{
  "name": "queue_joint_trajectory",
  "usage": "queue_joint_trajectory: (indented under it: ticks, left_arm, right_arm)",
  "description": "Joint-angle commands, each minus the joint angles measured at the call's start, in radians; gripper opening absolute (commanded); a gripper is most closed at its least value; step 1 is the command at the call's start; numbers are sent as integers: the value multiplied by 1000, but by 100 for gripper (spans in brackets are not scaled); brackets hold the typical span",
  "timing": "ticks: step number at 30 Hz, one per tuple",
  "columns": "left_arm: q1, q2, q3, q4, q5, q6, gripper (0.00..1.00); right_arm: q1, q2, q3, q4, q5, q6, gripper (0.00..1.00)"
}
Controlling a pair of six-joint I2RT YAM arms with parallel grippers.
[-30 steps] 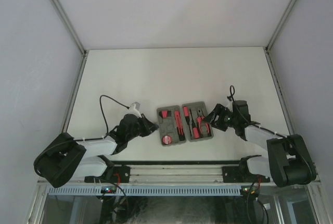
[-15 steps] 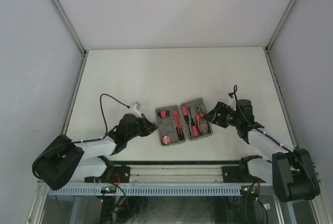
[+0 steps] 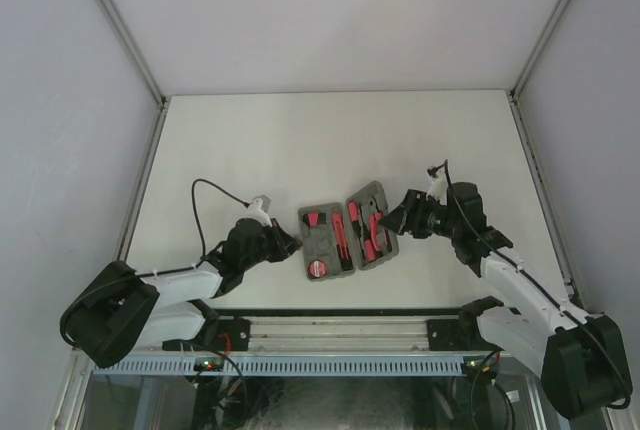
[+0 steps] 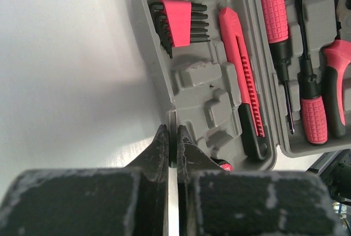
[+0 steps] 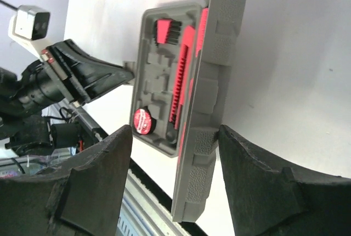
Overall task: Sort the tools into containers
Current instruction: Close the storage box at the center of the board.
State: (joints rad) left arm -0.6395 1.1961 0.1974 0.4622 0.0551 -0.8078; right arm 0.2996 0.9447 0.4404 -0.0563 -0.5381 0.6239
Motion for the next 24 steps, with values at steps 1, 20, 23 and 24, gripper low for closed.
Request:
queue_joint_trajectory:
  ticks: [1,20,23,24]
  left_arm:
    - [-8,17,-9,-28,60,56,0]
    - [-8,-4,-10,-46,46,56,0]
    - [-8,-6,-9,-50,44,56,0]
    - [-8,-5,-8,-51,43,56,0]
  right_arm:
    - [101,-6,81,-10,0,7,62]
    - [436,285,344,-11,127,-14,61]
    - [462,339,379,-4,129,-32,61]
    - [467,350,389,-2,131,-36,60]
